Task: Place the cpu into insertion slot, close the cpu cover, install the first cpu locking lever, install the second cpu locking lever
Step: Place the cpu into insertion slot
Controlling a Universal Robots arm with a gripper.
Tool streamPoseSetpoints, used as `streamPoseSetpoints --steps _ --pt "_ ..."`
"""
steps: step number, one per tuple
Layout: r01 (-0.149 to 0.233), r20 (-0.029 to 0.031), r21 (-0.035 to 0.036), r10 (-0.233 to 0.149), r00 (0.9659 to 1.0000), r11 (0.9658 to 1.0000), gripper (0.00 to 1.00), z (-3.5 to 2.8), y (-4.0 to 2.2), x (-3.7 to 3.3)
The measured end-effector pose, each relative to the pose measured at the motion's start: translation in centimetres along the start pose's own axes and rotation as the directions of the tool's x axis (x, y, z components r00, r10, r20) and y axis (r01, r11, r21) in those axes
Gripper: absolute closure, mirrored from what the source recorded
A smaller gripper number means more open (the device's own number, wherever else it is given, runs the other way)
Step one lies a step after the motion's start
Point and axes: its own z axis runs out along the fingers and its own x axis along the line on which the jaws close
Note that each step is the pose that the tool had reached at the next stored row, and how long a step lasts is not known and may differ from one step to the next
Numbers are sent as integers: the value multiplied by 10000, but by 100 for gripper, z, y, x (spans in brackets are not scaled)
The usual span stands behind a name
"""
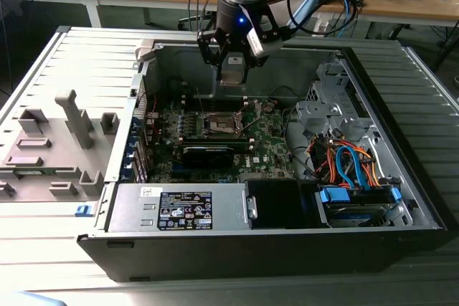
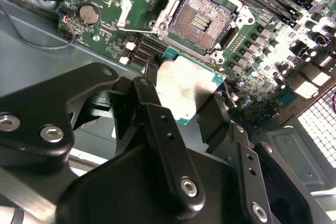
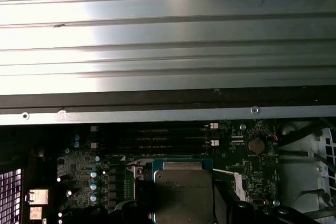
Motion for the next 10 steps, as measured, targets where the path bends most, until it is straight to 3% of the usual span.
streamPoseSetpoints --steps 10 --pt "0 0 0 0 10000 10000 45 13 -10 0"
